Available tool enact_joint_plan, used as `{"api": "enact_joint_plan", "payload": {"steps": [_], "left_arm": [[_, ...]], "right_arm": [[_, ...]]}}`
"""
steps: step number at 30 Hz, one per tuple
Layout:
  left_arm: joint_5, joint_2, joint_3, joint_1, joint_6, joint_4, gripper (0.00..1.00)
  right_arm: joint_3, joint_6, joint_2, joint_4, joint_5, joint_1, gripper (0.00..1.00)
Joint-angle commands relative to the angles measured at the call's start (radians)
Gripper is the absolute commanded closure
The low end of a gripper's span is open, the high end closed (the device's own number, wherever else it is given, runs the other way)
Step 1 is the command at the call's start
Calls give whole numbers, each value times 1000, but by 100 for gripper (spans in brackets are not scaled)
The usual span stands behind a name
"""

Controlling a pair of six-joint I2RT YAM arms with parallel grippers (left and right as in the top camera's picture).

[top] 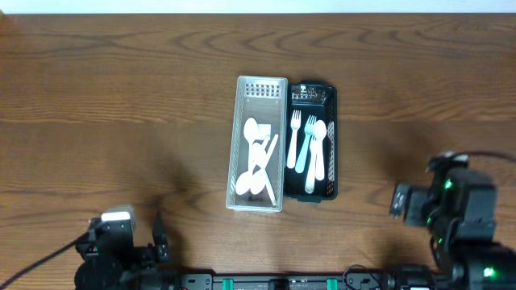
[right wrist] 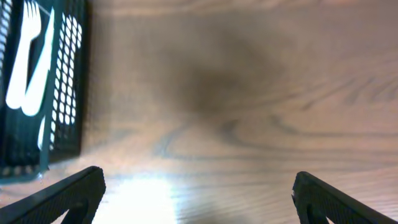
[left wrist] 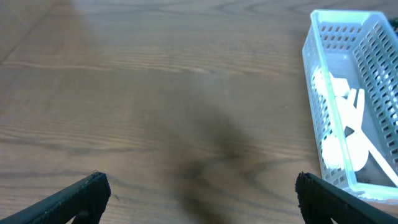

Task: Pack container

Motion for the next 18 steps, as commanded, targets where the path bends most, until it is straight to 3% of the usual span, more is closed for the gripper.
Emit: {"api": "enact_joint_plan", "payload": {"steps": [1, 8, 18], "left_arm": [[-18, -16, -2, -5, 17, 4, 2], [-23, -15, -2, -5, 17, 10, 2], [-38, -5, -66, -5, 85, 142, 2]], "right_arm": [[-60, 61, -57, 28, -2, 20, 1], [-68, 61, -72, 27, -2, 20, 1], [-68, 61, -72, 17, -2, 20, 1]]}}
